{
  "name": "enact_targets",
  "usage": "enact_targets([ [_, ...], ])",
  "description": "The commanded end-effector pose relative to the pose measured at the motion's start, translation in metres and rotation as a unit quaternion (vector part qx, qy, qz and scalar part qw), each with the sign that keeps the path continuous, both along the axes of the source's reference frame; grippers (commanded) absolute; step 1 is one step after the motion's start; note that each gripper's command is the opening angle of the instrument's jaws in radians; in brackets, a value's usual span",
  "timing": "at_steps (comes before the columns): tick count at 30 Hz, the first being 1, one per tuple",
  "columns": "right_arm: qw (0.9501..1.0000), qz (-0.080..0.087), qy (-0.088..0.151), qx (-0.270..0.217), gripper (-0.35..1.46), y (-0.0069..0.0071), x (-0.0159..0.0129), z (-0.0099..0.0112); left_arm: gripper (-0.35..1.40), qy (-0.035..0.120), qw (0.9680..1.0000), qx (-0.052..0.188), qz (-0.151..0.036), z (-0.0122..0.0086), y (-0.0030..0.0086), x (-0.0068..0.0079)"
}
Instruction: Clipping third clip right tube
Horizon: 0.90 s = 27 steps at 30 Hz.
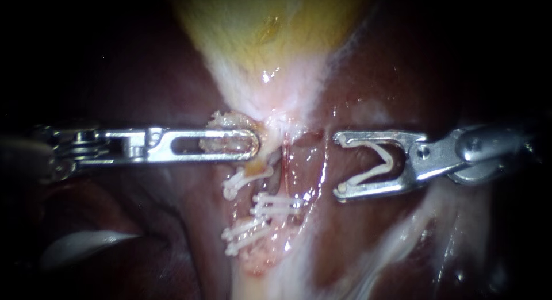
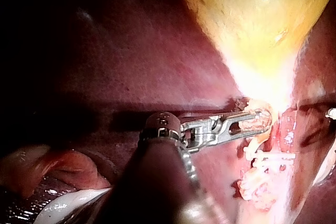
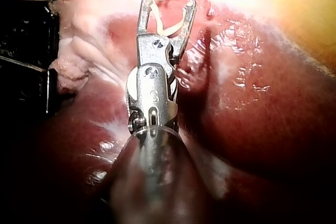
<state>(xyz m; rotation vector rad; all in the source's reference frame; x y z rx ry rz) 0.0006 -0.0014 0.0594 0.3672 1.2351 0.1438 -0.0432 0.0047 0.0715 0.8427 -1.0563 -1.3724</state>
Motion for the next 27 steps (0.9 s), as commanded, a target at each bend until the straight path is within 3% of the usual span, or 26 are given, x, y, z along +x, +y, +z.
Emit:
enact_targets([
  [1,1.0000,0.000,0.000,0.000,0.50,0.0000,0.0000,0.0000,-0.35,0.000,1.0000,0.000,0.000,-0.0001,0.0000,0.0001],
  [7,1.0000,-0.001,0.001,0.001,0.50,0.0000,0.0000,0.0000,-0.35,-0.005,1.0000,0.006,0.006,-0.0020,0.0009,0.0017],
  [11,1.0000,-0.001,0.001,0.001,0.50,0.0000,0.0001,0.0000,-0.35,-0.007,0.9999,0.013,-0.005,-0.0051,0.0018,0.0034],
  [17,1.0000,-0.001,0.001,0.001,0.50,0.0000,0.0002,0.0000,-0.35,-0.014,0.9998,0.002,-0.012,-0.0088,0.0023,0.0046],
  [23,1.0000,-0.001,0.002,0.007,0.50,-0.0002,0.0011,0.0003,-0.35,-0.014,0.9998,0.002,-0.012,-0.0089,0.0022,0.0047],
  [27,0.9987,0.016,-0.008,0.048,0.50,-0.0004,0.0023,0.0014,-0.35,-0.014,0.9998,0.002,-0.012,-0.0088,0.0021,0.0047],
])
